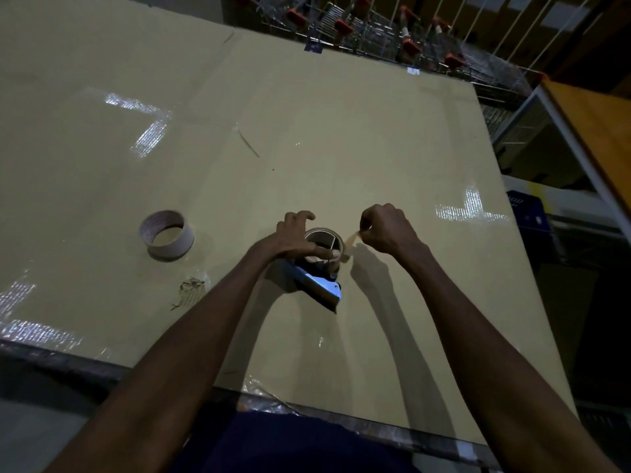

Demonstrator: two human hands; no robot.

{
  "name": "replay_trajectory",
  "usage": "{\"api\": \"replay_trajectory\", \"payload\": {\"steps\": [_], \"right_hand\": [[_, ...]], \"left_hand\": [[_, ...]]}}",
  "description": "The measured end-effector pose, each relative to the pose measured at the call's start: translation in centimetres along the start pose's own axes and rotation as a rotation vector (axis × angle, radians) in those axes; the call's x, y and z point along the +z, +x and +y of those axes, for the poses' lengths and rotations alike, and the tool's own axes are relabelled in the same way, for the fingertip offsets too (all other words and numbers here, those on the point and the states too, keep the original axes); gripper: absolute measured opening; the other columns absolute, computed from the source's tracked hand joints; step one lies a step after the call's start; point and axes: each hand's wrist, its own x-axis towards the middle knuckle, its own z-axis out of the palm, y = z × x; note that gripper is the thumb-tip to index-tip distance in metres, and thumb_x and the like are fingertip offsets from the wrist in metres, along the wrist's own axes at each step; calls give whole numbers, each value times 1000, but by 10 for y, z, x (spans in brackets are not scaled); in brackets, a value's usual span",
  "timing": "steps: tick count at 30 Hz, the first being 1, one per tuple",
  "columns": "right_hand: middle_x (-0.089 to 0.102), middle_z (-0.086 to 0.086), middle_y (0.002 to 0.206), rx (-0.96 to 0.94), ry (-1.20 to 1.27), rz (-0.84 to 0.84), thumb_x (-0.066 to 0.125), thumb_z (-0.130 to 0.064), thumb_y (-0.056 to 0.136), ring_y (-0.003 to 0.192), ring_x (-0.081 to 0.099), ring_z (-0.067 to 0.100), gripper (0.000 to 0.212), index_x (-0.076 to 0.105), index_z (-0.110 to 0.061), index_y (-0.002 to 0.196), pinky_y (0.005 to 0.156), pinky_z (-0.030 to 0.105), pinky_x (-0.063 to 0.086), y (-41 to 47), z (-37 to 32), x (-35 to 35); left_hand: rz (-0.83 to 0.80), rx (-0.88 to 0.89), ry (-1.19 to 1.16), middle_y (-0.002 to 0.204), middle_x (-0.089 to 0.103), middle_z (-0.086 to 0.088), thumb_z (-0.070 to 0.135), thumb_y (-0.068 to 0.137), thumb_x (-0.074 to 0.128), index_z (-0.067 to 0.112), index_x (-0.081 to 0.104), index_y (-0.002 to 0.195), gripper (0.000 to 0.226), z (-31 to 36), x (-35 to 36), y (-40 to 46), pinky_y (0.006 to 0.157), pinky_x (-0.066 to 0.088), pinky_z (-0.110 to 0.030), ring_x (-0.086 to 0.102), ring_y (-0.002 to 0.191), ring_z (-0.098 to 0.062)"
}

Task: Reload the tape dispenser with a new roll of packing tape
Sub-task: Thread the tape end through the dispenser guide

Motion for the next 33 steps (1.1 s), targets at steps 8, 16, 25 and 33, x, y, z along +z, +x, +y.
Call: {"api": "replay_trajectory", "payload": {"steps": [8,16,25,33], "right_hand": [[70,12,100,-22,-55,-75,62,-2,79,88,63,31,25,74,-17,96,68,32,47,-4,18,8],[70,13,107,-5,-33,-50,59,-4,81,94,64,33,31,74,-18,105,72,33,50,-3,13,20],[69,11,105,-5,-28,-36,61,-3,79,91,64,32,29,74,-19,100,70,33,48,0,2,23],[74,10,101,134,145,41,60,-3,76,93,67,30,29,77,-16,96,72,29,49,-6,2,27]], "left_hand": [[20,77,-79,128,44,-2,53,51,93,25,33,133,105,-22,9,-8,88,50,-33,58,106,-18],[158,166,-199,120,55,7,56,54,83,31,57,120,75,-32,22,-22,94,50,-36,55,112,-10],[-28,123,-131,165,14,-10,23,84,78,5,3,158,107,-34,16,-16,114,26,-25,22,150,-25],[187,76,-209,136,30,-2,39,56,94,17,30,140,108,-26,31,-14,102,42,-32,42,125,-19]]}}
